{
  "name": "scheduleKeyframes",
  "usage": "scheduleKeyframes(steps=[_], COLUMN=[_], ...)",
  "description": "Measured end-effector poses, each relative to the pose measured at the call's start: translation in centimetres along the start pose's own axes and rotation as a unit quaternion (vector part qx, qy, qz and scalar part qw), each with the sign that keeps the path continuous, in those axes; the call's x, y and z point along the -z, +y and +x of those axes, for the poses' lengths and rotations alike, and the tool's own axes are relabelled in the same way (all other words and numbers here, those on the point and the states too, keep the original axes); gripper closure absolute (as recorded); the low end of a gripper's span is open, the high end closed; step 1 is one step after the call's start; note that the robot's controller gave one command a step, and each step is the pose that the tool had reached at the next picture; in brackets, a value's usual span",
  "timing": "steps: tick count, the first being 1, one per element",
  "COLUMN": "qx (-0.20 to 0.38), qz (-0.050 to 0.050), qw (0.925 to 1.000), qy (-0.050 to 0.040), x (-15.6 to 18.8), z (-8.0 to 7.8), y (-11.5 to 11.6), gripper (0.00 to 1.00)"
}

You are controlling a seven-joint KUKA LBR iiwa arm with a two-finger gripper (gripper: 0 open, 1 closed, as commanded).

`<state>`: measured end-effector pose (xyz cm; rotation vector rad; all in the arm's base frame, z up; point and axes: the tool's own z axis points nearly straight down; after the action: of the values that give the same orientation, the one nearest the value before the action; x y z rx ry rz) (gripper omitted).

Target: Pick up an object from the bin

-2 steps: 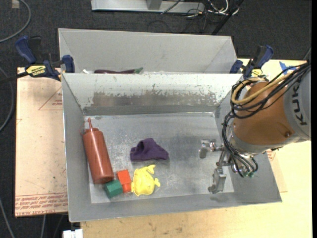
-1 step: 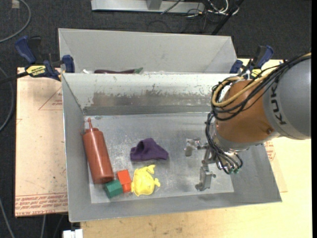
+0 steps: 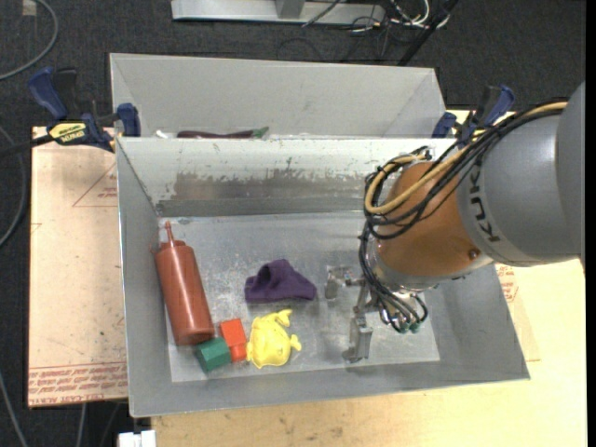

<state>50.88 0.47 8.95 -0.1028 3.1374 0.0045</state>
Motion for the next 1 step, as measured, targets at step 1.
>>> scheduleKeyframes(steps=[1], qx=[0.01], qz=[0.001], qw=[1.0], qy=[0.0014], x=[-1.23], z=[-2.3], y=[1.98], gripper=[0.0])
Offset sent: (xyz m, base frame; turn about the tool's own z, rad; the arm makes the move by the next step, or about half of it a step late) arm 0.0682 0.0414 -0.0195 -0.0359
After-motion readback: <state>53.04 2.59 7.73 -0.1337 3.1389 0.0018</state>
